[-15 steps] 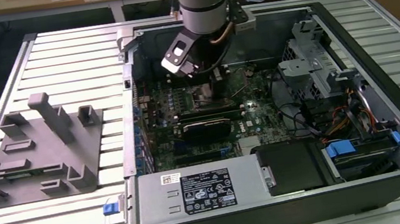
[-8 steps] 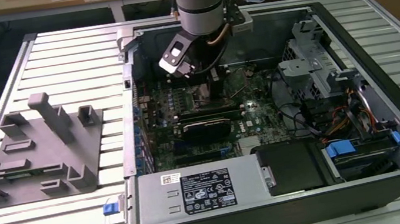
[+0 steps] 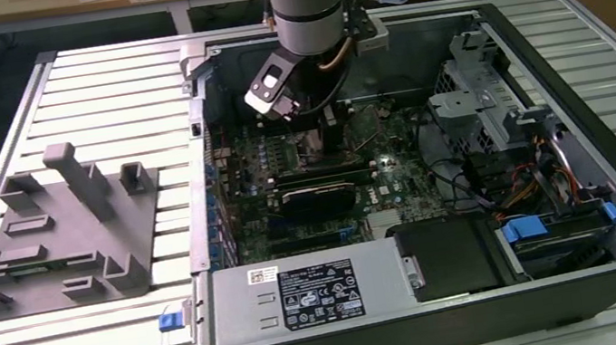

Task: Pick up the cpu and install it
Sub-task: 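Place the cpu into insertion slot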

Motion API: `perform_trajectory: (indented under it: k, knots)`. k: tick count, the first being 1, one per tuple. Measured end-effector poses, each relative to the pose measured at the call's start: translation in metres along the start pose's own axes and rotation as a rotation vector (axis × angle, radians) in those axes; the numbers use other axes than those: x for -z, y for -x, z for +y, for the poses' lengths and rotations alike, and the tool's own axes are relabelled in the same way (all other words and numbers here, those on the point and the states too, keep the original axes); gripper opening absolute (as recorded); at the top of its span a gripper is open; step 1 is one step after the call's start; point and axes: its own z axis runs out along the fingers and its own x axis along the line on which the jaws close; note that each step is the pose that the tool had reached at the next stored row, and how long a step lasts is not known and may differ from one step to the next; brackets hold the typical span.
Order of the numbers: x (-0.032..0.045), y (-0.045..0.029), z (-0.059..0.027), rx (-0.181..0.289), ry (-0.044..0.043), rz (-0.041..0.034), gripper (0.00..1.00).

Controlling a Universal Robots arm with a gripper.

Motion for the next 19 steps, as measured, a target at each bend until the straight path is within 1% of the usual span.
perform_trajectory:
  k: [5, 9, 12, 19]
  knots:
    - [-0.0037, 0.0, -0.0005, -0.006, -0.0003, -0.0008, 0.55]
    - [-0.0048, 0.0, -0.0008, -0.008, -0.0004, -0.0012, 0.55]
    - [-0.0058, -0.0001, -0.0025, -0.009, -0.0004, -0.0012, 0.55]
    - [-0.0097, -0.0002, -0.0036, -0.012, -0.0003, -0.0013, 0.55]
